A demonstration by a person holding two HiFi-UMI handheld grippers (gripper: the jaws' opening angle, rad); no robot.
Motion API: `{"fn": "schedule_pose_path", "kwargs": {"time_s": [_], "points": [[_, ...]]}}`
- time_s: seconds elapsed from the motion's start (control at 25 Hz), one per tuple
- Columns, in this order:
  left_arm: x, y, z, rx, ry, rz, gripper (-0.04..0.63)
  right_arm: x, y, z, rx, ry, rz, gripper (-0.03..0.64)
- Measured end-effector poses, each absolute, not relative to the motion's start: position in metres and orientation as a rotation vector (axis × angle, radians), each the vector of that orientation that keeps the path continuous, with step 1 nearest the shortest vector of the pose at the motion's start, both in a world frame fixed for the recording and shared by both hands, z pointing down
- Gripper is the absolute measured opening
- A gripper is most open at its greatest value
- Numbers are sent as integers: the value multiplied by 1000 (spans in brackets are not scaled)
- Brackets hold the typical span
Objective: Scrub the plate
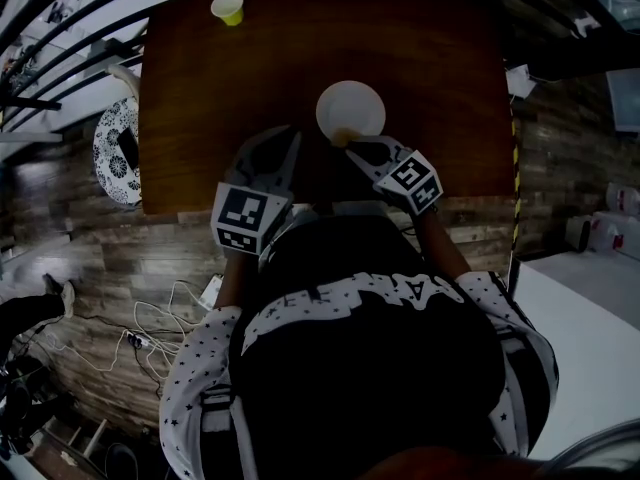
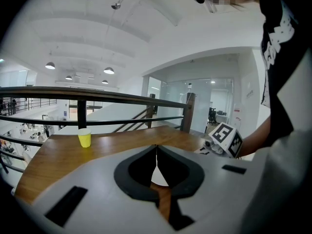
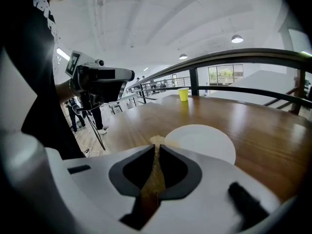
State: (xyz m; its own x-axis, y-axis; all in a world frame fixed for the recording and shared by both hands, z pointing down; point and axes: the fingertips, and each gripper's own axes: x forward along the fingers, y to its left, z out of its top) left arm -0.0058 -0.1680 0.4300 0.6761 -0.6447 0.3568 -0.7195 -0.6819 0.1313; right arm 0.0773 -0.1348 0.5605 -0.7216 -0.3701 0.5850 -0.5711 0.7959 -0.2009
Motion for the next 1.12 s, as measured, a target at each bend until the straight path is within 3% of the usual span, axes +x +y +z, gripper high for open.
{"fn": "schedule_pose_path", "kwargs": {"time_s": [1.12], "points": [[-40, -141, 420, 2660, -1072, 348, 14, 70, -139, 493, 1096, -2602, 557, 43]]}}
